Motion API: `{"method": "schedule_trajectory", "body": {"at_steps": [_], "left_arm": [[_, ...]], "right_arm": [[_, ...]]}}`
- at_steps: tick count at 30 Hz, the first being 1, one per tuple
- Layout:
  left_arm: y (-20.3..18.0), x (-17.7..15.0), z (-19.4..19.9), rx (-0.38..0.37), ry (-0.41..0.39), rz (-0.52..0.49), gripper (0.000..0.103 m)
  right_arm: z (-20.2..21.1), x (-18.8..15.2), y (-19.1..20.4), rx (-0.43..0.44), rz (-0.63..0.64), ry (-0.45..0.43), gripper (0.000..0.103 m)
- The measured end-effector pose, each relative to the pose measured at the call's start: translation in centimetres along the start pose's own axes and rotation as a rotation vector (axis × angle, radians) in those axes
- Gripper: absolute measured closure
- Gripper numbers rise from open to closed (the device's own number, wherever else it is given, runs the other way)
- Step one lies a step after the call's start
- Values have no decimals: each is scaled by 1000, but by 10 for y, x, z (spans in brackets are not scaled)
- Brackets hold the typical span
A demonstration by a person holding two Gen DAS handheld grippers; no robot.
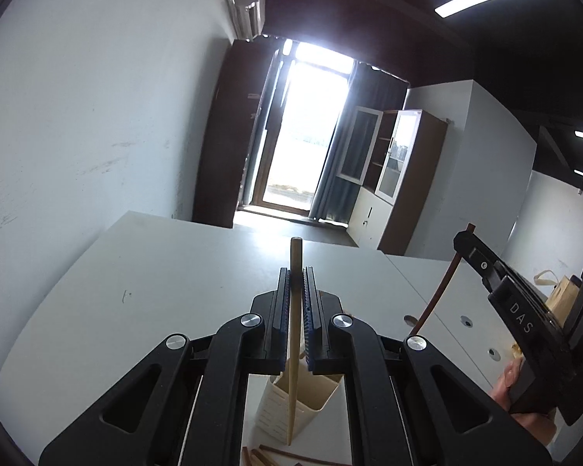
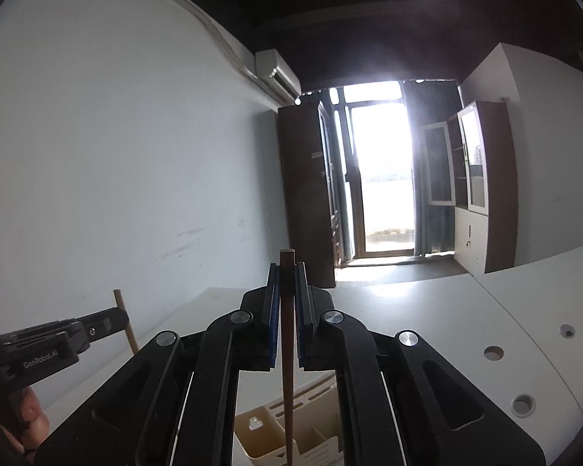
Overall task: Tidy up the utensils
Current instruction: 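Lift both held chopsticks and lower them into the cream holder's slots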
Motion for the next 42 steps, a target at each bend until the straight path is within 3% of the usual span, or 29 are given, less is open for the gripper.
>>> {"method": "schedule_trajectory", "body": {"at_steps": [6,12,17,24,32,35,42], "left_arm": [[-17,30,-7,9,-145,16,97],[4,17,-22,62,-258,96,97],[22,-17,-55,56,-185,123,97],[39,-44,-49,76,-195,90,97],[53,-90,-71,58,-76,114,97],[53,-102,-72,56,-77,122,97],[62,-133,-77,78,-45,166,97]], "right_arm": [[-8,4,-3,-32,-124,-54,95],[-23,-37,4,-65,-83,-35,95],[-21,-67,-1,-63,-45,-7,95],[-18,-90,-16,-29,-72,53,95],[-35,-139,-12,10,-61,152,95],[-45,-155,-5,16,-60,175,95],[-51,-165,8,45,-60,160,95]]}}
Point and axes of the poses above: each gripper's, at about its wrist camera, not at the fingertips, and z roughly against the way its jaws point, y to its left, x to its top, the point moved 10 cm from there along -z, roughly the way its jaws point, and after that the axes turned 10 degrees about -x, right-handed, at the moved point
